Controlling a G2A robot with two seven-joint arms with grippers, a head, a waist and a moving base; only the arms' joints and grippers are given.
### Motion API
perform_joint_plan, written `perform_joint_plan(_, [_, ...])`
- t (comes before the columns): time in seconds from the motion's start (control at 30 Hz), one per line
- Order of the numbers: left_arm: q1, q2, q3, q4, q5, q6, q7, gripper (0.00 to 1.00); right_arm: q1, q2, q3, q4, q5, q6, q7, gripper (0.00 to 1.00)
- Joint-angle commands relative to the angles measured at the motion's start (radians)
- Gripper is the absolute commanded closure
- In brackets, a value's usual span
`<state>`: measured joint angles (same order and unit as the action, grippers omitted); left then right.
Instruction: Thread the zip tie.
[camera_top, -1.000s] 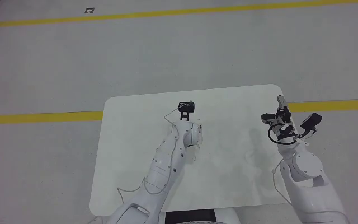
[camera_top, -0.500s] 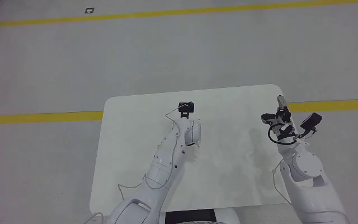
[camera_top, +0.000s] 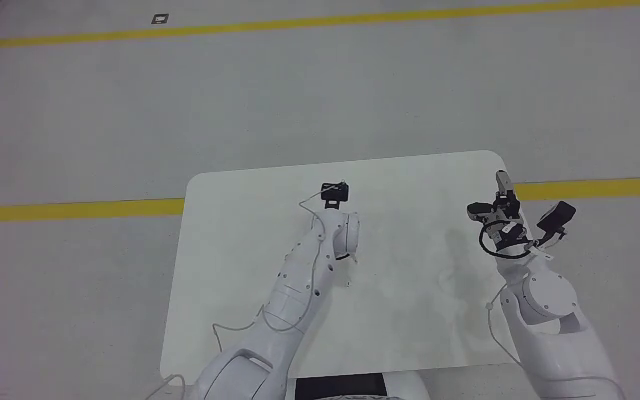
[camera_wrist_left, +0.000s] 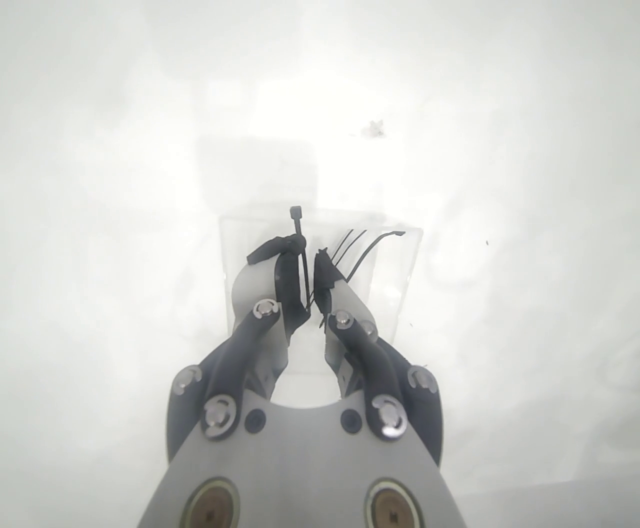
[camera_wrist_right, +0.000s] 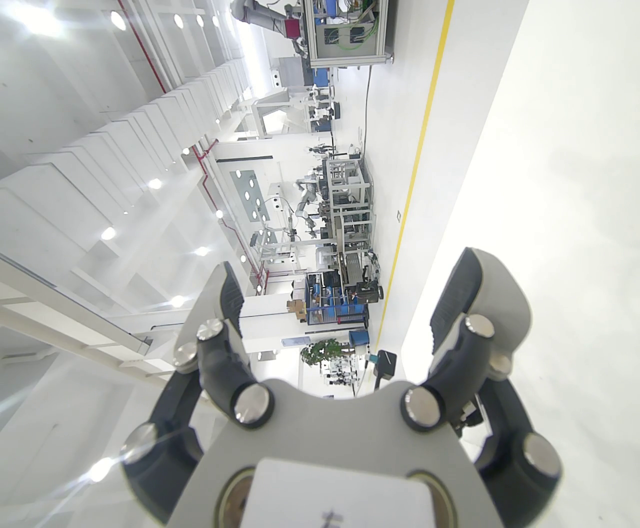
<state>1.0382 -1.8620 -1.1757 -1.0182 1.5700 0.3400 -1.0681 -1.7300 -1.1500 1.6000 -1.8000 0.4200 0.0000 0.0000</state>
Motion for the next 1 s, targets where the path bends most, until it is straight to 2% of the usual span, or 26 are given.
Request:
perform_joint_plan(0.0, [-0.001,0.000,0.002,0.003,0.000,0.000,0.000,1.00,0.000,0.000,0.000,0.000,0.000,0.000,0.000,0.00])
perform_joint_plan(0.23, [-0.001,0.000,0.004,0.007,0.000,0.000,0.000,1.00,0.000,0.000,0.000,0.000,0.000,0.000,0.000,0.00])
perform_joint_plan(0.33, [0.007,0.002,0.011,-0.008,0.000,0.000,-0.001,1.00,0.000,0.000,0.000,0.000,0.000,0.000,0.000,0.00])
perform_joint_plan(0.97, [0.095,0.036,0.060,-0.167,0.000,0.000,-0.021,1.00,0.000,0.000,0.000,0.000,0.000,0.000,0.000,0.00])
